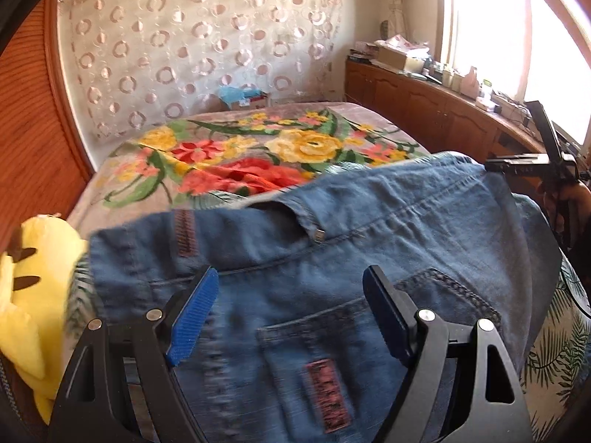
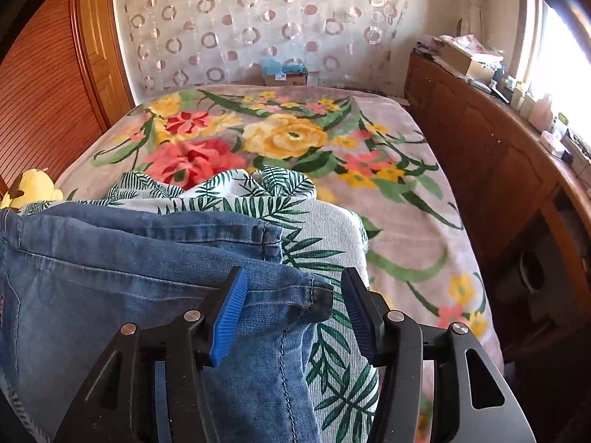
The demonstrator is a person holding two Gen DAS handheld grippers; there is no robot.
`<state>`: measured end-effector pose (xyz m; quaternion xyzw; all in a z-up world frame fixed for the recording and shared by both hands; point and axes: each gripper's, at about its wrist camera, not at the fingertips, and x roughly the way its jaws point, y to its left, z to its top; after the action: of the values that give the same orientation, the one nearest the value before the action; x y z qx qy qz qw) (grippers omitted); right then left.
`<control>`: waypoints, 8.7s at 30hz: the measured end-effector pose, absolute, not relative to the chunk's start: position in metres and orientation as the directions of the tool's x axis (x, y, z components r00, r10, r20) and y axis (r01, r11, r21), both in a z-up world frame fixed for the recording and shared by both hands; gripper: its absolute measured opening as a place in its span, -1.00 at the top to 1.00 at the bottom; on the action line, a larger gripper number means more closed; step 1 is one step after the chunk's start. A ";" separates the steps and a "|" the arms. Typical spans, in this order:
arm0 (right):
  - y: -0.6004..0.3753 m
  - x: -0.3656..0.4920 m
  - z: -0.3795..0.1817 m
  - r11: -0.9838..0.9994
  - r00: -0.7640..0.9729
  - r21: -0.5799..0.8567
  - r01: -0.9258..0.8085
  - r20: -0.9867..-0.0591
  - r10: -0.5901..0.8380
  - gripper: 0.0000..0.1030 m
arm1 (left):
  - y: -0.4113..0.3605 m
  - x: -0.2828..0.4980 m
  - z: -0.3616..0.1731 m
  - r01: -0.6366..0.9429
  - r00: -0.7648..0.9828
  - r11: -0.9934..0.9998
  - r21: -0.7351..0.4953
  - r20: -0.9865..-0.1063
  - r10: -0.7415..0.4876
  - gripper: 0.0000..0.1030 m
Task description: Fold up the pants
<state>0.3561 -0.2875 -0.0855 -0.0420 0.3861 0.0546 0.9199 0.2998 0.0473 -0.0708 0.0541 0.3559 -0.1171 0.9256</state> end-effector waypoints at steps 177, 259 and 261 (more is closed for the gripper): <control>-0.237 0.055 -0.049 0.859 0.652 0.138 -0.493 -0.595 0.470 0.83 | 0.104 0.052 -0.033 0.136 0.761 0.991 0.008 -0.641 -0.099 -0.59; -0.121 0.138 0.058 0.735 0.574 0.040 -0.677 -0.596 0.561 0.44 | 0.112 0.062 -0.043 0.131 0.782 0.990 -0.057 -0.607 -0.139 -0.60; -0.129 0.141 0.059 0.748 0.590 0.039 -0.663 -0.588 0.553 0.31 | 0.110 0.065 -0.045 0.135 0.777 0.989 -0.059 -0.613 -0.142 -0.60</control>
<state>0.1406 -0.1288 0.0592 -0.0925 0.2955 0.3428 0.8869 0.0649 0.1095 -0.0449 -0.0058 0.3258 -0.0736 0.9425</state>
